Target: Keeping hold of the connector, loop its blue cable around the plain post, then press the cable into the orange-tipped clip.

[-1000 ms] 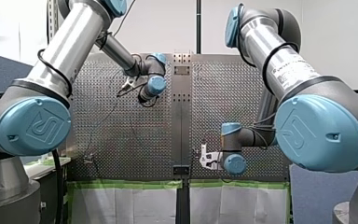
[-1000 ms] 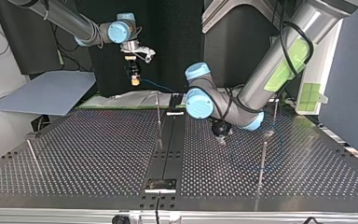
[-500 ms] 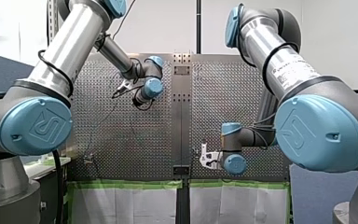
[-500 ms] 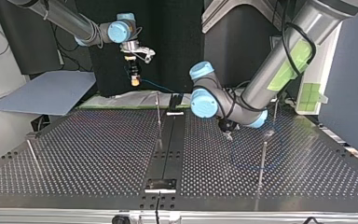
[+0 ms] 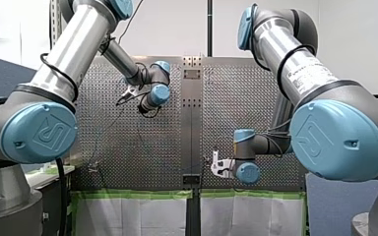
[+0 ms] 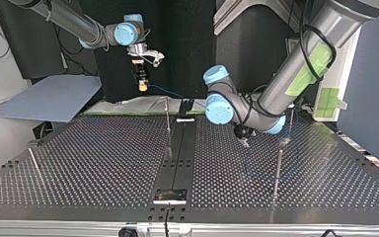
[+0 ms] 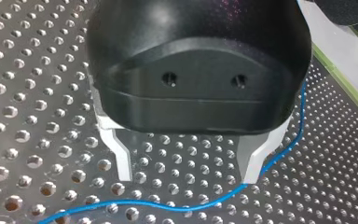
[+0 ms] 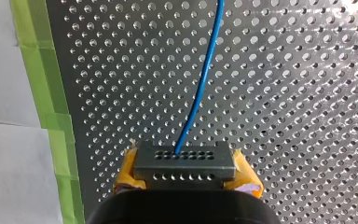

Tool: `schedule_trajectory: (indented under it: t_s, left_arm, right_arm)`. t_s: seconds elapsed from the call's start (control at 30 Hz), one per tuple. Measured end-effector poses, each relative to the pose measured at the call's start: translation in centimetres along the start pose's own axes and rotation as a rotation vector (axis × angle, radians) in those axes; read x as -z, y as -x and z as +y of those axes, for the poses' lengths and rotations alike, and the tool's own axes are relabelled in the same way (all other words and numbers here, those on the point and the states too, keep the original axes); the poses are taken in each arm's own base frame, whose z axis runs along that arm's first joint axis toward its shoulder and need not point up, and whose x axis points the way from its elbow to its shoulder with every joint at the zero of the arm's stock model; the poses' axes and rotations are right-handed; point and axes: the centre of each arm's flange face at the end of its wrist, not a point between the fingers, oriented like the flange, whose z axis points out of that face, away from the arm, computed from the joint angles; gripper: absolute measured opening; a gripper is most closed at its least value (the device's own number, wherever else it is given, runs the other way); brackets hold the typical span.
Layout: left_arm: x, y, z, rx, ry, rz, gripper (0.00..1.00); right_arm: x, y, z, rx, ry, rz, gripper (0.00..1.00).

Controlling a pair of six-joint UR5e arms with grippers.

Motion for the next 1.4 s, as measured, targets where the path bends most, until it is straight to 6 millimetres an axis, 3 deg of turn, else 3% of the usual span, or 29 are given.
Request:
schedule_trajectory:
  t_s: [0.27, 0.7, 1.03, 1.4]
  left_arm:
    - [-0.8, -2.8, -3.0, -0.039, -0.023, 0.043, 1.00]
    - [-2.9, -4.4, -2.8, -0.013, -0.014, 0.074, 1.00]
    - [-4.6, -7.8, -6.6, -0.036, -0.049, 0.101, 1.00]
    - [-6.2, -8.7, -7.4, -0.019, -0.052, 0.102, 1.00]
  right_arm:
    - [0.0, 0.1, 0.0, 0.000, 0.000, -0.002, 0.00]
    - [0.0, 0.1, 0.0, 0.000, 0.000, -0.002, 0.00]
    - [0.0, 0.0, 0.0, -0.002, 0.000, -0.002, 0.00]
    - [0.0, 0.0, 0.0, -0.003, 0.000, 0.001, 0.00]
